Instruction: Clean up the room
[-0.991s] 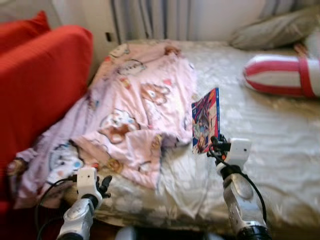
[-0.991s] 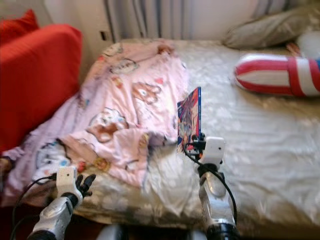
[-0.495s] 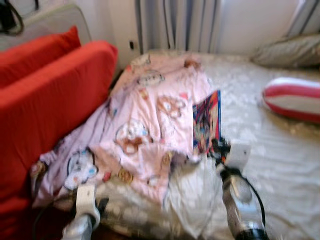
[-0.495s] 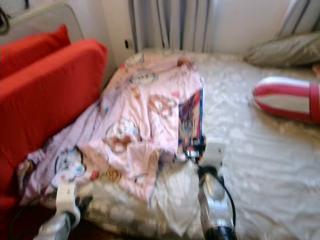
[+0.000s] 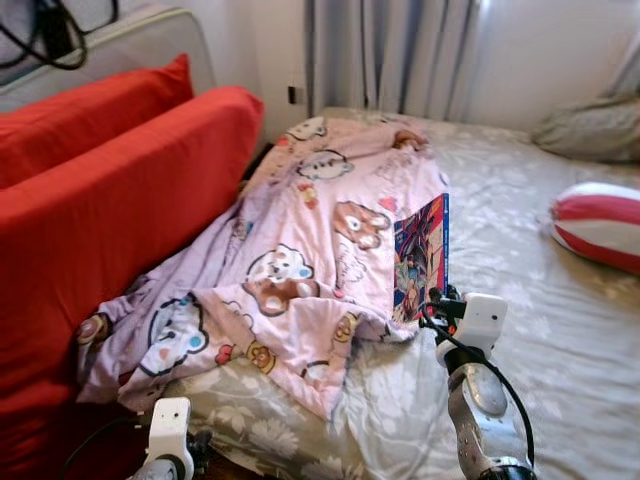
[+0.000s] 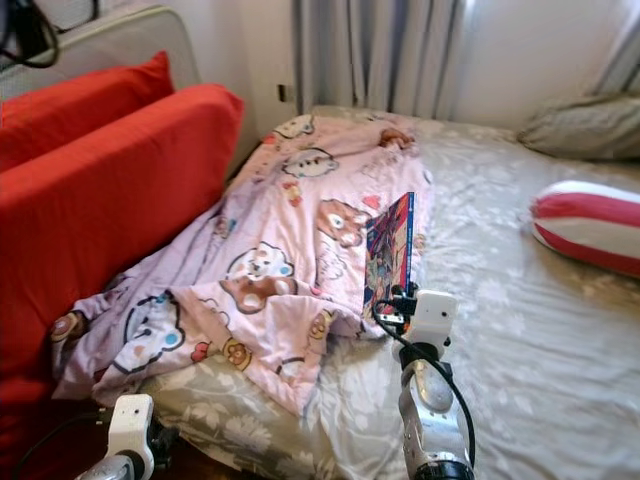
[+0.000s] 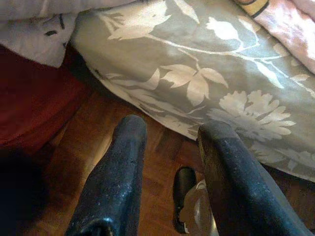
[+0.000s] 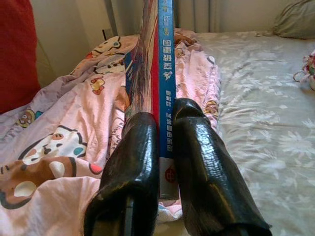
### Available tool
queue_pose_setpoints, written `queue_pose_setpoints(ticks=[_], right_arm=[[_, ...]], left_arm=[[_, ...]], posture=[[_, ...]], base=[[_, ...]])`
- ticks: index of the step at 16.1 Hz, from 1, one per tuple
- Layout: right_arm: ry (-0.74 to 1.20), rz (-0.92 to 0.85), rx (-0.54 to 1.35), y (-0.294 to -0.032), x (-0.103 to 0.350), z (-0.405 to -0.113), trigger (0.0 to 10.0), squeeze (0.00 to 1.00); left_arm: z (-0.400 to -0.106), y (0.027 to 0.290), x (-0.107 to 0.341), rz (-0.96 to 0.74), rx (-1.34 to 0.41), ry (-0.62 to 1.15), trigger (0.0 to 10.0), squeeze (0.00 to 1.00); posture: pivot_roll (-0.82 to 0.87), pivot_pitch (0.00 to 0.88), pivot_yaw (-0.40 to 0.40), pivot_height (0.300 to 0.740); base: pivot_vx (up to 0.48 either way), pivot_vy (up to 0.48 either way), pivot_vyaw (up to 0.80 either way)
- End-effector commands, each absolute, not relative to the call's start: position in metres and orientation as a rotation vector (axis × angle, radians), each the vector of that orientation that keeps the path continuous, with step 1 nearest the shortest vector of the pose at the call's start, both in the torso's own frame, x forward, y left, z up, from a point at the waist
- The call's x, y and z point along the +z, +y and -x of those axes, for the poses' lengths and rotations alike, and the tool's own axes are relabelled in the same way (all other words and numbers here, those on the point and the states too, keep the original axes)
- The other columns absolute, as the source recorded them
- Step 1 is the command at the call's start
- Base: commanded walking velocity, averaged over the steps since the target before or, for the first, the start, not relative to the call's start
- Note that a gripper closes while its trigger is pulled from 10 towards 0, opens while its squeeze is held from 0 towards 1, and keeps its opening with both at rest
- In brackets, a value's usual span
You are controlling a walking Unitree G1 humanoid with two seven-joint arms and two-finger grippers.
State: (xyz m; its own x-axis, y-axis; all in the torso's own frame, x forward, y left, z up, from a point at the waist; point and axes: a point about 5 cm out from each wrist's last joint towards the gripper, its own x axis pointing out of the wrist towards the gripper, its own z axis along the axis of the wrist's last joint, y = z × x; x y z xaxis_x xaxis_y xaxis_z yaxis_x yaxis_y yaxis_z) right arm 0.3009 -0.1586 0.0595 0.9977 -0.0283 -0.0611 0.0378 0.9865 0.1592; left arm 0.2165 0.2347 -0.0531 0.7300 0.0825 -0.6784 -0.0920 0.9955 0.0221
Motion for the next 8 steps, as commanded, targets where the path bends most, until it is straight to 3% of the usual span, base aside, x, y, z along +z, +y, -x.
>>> queue_pose_setpoints(ticks=[1, 8], right_arm=[[0.024, -0.157, -0.042, -0.1610, 0.0668, -0.3040, 10.0, 0.00], [0.034, -0.142, -0.029, -0.1581, 0.0669, -0.3039, 10.0, 0.00]], left_arm=[[-0.2077, 0.2363, -0.0584, 0.003, 0.103, 0.782, 10.0, 0.00], [-0.2033, 0.2346, -0.0614, 0.009, 0.107, 0.791, 10.0, 0.00]], posture=[[0.04, 0.000, -0.022, 0.708], [0.03, 0.000, -0.027, 0.708]], base=[[0.000, -0.281, 0.00], [0.000, -0.330, -0.64]])
